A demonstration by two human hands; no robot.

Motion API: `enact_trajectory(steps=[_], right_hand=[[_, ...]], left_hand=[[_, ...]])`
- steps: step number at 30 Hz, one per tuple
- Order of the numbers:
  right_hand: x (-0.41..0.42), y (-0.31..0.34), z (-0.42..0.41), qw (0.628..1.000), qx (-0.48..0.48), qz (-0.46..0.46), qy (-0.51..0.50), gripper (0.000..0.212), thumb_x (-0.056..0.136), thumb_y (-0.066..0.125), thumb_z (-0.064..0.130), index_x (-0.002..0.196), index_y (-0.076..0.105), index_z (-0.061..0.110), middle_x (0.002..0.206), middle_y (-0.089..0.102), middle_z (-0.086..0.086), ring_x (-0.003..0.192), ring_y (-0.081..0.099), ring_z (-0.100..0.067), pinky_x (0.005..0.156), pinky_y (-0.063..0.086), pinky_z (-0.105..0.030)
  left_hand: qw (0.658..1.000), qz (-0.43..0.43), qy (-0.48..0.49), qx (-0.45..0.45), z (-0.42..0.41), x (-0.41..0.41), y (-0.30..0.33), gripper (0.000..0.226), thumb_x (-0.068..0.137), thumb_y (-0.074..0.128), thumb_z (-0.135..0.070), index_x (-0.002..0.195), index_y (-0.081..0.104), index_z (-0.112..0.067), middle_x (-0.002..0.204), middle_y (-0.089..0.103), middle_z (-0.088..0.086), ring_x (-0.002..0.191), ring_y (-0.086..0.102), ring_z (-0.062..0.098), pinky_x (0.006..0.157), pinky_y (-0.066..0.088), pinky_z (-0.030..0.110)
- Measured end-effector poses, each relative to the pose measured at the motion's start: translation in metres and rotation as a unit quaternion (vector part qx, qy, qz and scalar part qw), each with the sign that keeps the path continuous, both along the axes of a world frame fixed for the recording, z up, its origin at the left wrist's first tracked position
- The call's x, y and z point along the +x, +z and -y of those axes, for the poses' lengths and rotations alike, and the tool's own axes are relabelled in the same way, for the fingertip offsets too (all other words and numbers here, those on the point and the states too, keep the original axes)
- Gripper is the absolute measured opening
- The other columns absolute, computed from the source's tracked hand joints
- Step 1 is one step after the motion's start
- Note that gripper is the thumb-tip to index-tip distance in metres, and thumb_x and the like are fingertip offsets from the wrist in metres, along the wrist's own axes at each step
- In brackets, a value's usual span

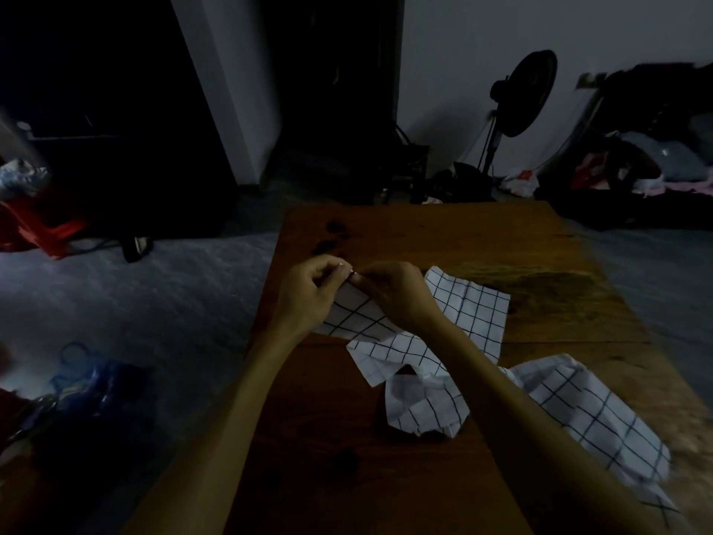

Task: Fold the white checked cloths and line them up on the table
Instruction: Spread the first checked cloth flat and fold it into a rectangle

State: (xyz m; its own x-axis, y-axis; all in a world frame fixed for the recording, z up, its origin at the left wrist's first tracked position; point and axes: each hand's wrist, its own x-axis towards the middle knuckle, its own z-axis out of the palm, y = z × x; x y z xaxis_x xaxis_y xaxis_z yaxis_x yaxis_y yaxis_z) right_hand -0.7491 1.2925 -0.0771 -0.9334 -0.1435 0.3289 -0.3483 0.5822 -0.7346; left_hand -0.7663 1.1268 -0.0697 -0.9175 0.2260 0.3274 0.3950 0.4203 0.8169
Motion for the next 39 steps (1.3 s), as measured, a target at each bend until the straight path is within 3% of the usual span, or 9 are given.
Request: enact_trajectory(steps=[2, 7, 11, 21, 24, 26, 31, 36, 39], right_hand=[[-0.001, 0.000, -0.001, 1.000, 0.002, 0.008, -0.008, 0.019, 0.093, 0.059, 0.022, 0.103, 0.071, 0.011, 0.094, 0.070, 0.001, 0.081, 0.062, -0.008, 0.068, 0.048, -0.018], [0.001, -0.019, -0.012, 0.998, 0.049, 0.005, -0.043, 0.019, 0.095, 0.055, 0.024, 0.104, 0.070, 0.016, 0.087, 0.061, 0.014, 0.072, 0.054, 0.004, 0.060, 0.035, -0.007], [0.006, -0.037, -0.020, 0.997, 0.055, 0.034, -0.045, 0.020, 0.096, 0.053, 0.025, 0.105, 0.069, 0.017, 0.098, 0.070, 0.004, 0.081, 0.061, -0.004, 0.065, 0.047, -0.013], [0.015, -0.055, -0.035, 0.991, 0.072, 0.081, -0.080, 0.018, 0.096, 0.053, 0.022, 0.101, 0.069, 0.018, 0.085, 0.071, -0.001, 0.069, 0.066, -0.021, 0.063, 0.057, -0.039], [0.017, -0.069, -0.050, 0.983, 0.076, 0.131, -0.102, 0.017, 0.095, 0.054, 0.019, 0.103, 0.070, 0.018, 0.093, 0.072, 0.003, 0.069, 0.065, -0.009, 0.060, 0.055, -0.022], [0.019, -0.072, -0.054, 0.984, 0.076, 0.107, -0.121, 0.017, 0.094, 0.056, 0.018, 0.106, 0.069, 0.017, 0.104, 0.071, 0.000, 0.083, 0.065, -0.004, 0.067, 0.046, -0.009], [0.003, -0.026, -0.012, 0.998, 0.019, 0.027, -0.060, 0.031, 0.096, 0.054, 0.021, 0.125, 0.059, 0.013, 0.126, 0.062, -0.005, 0.106, 0.063, -0.017, 0.080, 0.052, -0.023], [-0.009, -0.014, 0.005, 0.998, 0.034, -0.034, -0.046, 0.021, 0.096, 0.054, 0.013, 0.109, 0.069, 0.010, 0.103, 0.071, -0.005, 0.086, 0.065, -0.014, 0.070, 0.048, -0.016], [-0.004, -0.022, 0.005, 0.999, 0.020, -0.021, -0.046, 0.020, 0.096, 0.053, 0.017, 0.106, 0.069, 0.012, 0.100, 0.071, -0.003, 0.081, 0.062, -0.011, 0.070, 0.049, -0.023]], left_hand=[[1.000, -0.006, 0.024, 0.010, 0.000, -0.001, 0.001, 0.010, 0.092, 0.057, -0.021, 0.088, 0.064, -0.027, 0.086, 0.063, -0.018, 0.083, 0.060, -0.005, 0.069, 0.046, 0.007], [0.995, -0.021, 0.087, 0.036, 0.004, -0.005, 0.004, 0.008, 0.093, 0.055, -0.023, 0.090, 0.063, -0.026, 0.084, 0.061, -0.020, 0.081, 0.059, -0.005, 0.070, 0.048, 0.014], [0.991, -0.022, 0.126, 0.045, 0.004, -0.008, 0.006, 0.008, 0.094, 0.055, -0.021, 0.091, 0.061, -0.025, 0.083, 0.058, -0.022, 0.080, 0.056, -0.008, 0.070, 0.045, 0.011], [0.982, -0.035, 0.184, 0.011, 0.004, -0.018, 0.001, 0.013, 0.095, 0.052, -0.023, 0.094, 0.065, -0.019, 0.084, 0.058, -0.016, 0.076, 0.054, -0.005, 0.064, 0.039, 0.008], [0.977, -0.031, 0.209, 0.011, 0.009, -0.020, 0.002, 0.013, 0.095, 0.051, -0.022, 0.095, 0.064, -0.019, 0.085, 0.059, -0.011, 0.077, 0.053, 0.001, 0.061, 0.038, 0.011], [0.981, -0.021, 0.191, -0.015, 0.010, -0.021, 0.001, 0.014, 0.095, 0.052, -0.020, 0.098, 0.065, -0.016, 0.089, 0.060, -0.010, 0.081, 0.054, 0.004, 0.063, 0.039, 0.011], [0.996, 0.007, 0.075, -0.050, -0.017, -0.008, -0.014, 0.011, 0.094, 0.053, -0.019, 0.095, 0.064, -0.021, 0.092, 0.061, -0.012, 0.088, 0.058, 0.005, 0.073, 0.047, 0.017], [0.995, -0.010, 0.101, 0.004, -0.015, -0.003, -0.012, 0.016, 0.093, 0.055, -0.022, 0.101, 0.067, -0.016, 0.093, 0.064, -0.010, 0.086, 0.057, -0.001, 0.070, 0.043, 0.009], [0.993, -0.021, 0.119, 0.009, -0.011, -0.004, -0.012, 0.016, 0.093, 0.055, -0.021, 0.101, 0.067, -0.015, 0.091, 0.062, -0.013, 0.081, 0.055, -0.009, 0.067, 0.044, 0.006]])
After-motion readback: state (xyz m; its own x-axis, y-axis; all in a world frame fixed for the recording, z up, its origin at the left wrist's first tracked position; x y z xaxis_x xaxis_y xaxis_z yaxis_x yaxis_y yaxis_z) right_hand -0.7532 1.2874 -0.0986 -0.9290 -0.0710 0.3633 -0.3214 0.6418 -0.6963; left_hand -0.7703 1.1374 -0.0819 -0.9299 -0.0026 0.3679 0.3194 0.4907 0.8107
